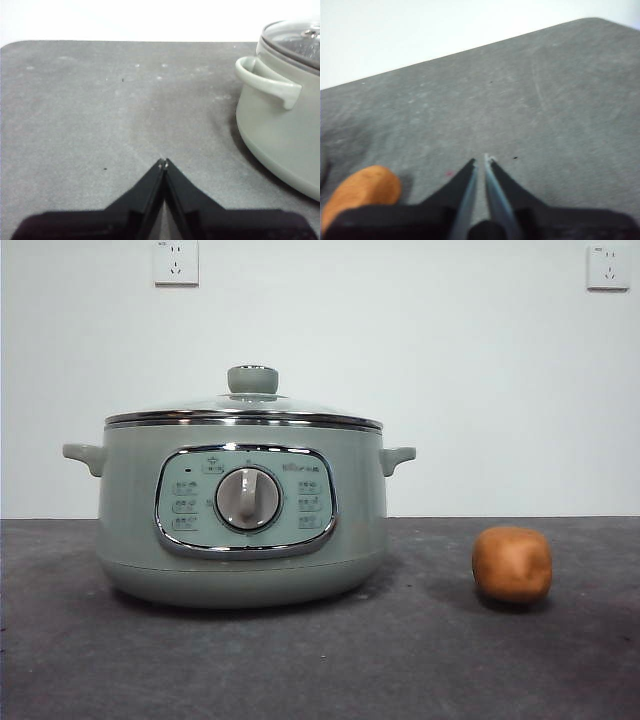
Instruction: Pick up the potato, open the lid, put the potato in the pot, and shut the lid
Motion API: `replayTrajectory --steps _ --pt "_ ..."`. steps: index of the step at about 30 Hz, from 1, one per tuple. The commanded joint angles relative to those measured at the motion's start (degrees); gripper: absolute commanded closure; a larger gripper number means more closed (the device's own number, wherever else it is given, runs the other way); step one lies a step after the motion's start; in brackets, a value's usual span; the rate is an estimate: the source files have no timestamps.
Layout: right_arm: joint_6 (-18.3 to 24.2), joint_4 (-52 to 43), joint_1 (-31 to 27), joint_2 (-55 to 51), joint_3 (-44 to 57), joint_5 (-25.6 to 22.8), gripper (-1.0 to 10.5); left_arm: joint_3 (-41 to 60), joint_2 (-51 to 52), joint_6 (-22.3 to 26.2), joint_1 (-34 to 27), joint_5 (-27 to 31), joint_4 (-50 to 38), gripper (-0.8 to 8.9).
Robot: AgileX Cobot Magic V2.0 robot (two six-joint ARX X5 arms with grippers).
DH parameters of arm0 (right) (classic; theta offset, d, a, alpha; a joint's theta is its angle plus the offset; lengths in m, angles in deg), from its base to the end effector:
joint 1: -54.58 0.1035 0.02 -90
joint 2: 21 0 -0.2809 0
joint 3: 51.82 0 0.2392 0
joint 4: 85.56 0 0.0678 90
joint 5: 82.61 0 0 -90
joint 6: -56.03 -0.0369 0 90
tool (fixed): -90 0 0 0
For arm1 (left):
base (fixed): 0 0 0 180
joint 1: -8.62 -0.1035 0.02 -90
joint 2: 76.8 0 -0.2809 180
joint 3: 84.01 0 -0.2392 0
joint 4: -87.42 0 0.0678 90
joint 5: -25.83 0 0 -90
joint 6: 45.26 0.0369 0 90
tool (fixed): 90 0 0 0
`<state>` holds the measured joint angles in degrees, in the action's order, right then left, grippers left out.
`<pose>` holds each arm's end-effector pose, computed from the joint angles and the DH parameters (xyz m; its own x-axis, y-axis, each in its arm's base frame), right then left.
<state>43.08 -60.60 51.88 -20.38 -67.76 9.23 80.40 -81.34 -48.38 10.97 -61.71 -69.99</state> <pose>0.0730 -0.0023 0.1522 0.9858 -0.0143 -0.1674 0.0526 0.9727 0.2262 0.0773 -0.0016 0.1506 0.9798 0.0027 -0.1999 -0.0119 0.9989 -0.0448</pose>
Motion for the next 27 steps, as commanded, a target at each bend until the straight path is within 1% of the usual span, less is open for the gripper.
replayTrajectory --steps 1,2,3,4,6,7,9,14,16,18,20,23,25,27 --pt "-1.9 -0.5 0.0 -0.1 -1.4 2.2 6.7 0.0 0.0 -0.3 0.1 0.1 -0.2 8.10" --pt "-2.0 -0.4 0.0 -0.1 -2.1 3.0 6.1 -0.3 0.0 -0.3 0.1 0.1 -0.2 7.89" --pt "-2.0 -0.3 0.0 0.0 -2.9 3.8 5.6 -0.7 0.0 -0.3 0.1 0.1 -0.2 7.29" --pt "-1.9 0.1 0.1 0.2 -3.9 4.2 5.3 -1.1 0.0 -0.4 0.1 -0.1 -0.2 6.37" --pt "-1.9 0.9 0.1 1.0 -5.9 4.2 5.0 -2.1 0.0 -1.3 0.1 -1.0 -0.2 4.73" --pt "-1.9 1.3 0.1 1.5 -7.0 4.2 5.0 -2.6 -0.1 -1.5 0.1 -1.4 -0.2 4.32" --pt "-2.3 1.5 0.1 3.0 -9.4 4.6 5.0 -3.8 -0.6 -1.8 0.1 -1.5 0.1 4.29" --pt "-2.5 1.7 0.1 8.4 -15.4 8.6 4.9 -7.7 -2.3 -2.6 0.1 -2.9 1.8 4.26" --pt "-2.5 1.8 0.1 11.5 -17.9 10.0 4.0 -9.9 -3.5 -2.9 0.1 -2.9 2.6 4.13" --pt "-2.4 2.9 0.1 15.0 -21.0 11.6 3.1 -12.5 -5.1 -3.5 0.1 -2.9 3.7 3.60" --pt "-2.4 4.6 0.1 18.7 -24.2 13.4 2.8 -15.0 -6.8 -4.4 0.1 -2.9 4.7 3.42" --pt "-2.3 8.5 0.1 24.6 -29.5 18.7 2.8 -19.1 -10.0 -4.4 0.1 -3.2 6.9 3.42" --pt "-2.3 11.5 0.1 28.6 -33.0 22.3 2.8 -22.1 -12.5 -4.4 0.1 -5.4 9.4 3.42" --pt "-2.3 15.5 0.1 32.7 -36.7 28.0 2.8 -25.5 -15.1 -4.4 0.1 -7.7 11.9 3.42"
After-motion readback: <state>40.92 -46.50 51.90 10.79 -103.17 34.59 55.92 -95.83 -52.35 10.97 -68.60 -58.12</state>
